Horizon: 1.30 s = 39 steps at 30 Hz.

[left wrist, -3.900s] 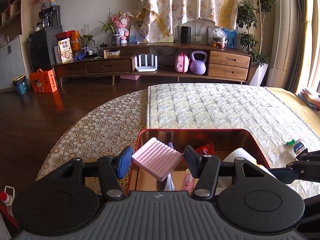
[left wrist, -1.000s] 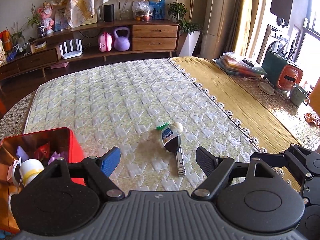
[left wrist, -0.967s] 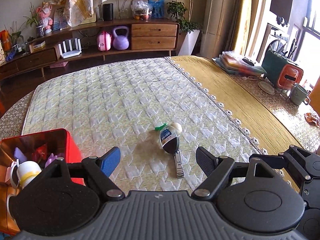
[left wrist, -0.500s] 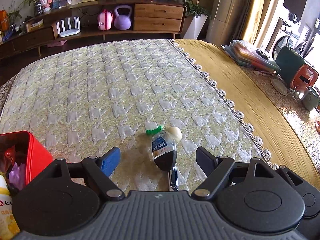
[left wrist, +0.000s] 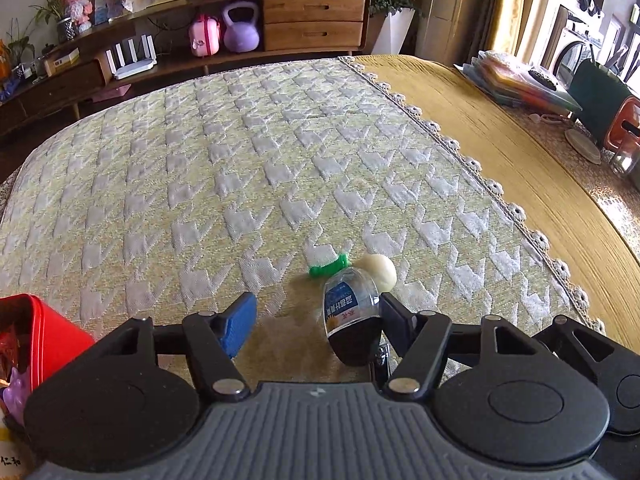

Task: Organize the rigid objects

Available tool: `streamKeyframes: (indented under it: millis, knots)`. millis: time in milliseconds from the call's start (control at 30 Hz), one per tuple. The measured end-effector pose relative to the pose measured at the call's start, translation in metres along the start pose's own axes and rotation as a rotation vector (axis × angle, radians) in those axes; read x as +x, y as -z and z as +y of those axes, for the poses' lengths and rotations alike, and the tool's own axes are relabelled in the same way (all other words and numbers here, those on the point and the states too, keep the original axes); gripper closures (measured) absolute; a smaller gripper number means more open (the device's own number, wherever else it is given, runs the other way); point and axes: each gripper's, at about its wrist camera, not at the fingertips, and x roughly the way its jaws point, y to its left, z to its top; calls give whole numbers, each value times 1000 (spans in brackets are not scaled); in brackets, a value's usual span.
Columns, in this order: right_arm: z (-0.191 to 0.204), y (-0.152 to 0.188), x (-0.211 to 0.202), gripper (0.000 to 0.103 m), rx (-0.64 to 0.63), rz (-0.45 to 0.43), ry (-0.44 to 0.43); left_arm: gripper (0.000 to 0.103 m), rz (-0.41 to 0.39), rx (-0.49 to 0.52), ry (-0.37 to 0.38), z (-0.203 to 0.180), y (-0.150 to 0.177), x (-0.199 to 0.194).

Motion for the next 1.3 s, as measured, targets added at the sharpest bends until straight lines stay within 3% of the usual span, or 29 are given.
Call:
streamKeyframes:
  millis: [200, 267, 433, 700, 900, 967, 1300]
  knots:
    - [9, 2, 7, 34, -20, 2, 15, 52, 4, 24, -6, -2, 3, 6]
    - [10, 2, 8, 38, -22, -3, 20, 65, 14, 11, -7, 1, 3, 8]
    - [9, 7, 6, 50, -25, -18, 29, 71, 0, -10, -4, 7, 3, 7]
    - [-1, 7, 1, 92, 9, -26, 76, 78, -27, -14, -6, 10, 8, -1]
    - [-14, 9, -7, 93, 78, -32, 72, 80, -65, -6, -23, 9, 18, -14]
    - [-16, 12, -14, 93, 90, -33, 69, 88, -74, -15, -19, 9, 21, -20]
    - [-14, 16, -54, 93, 99, -44, 39, 87, -98, 1, -23, 8, 49, -56]
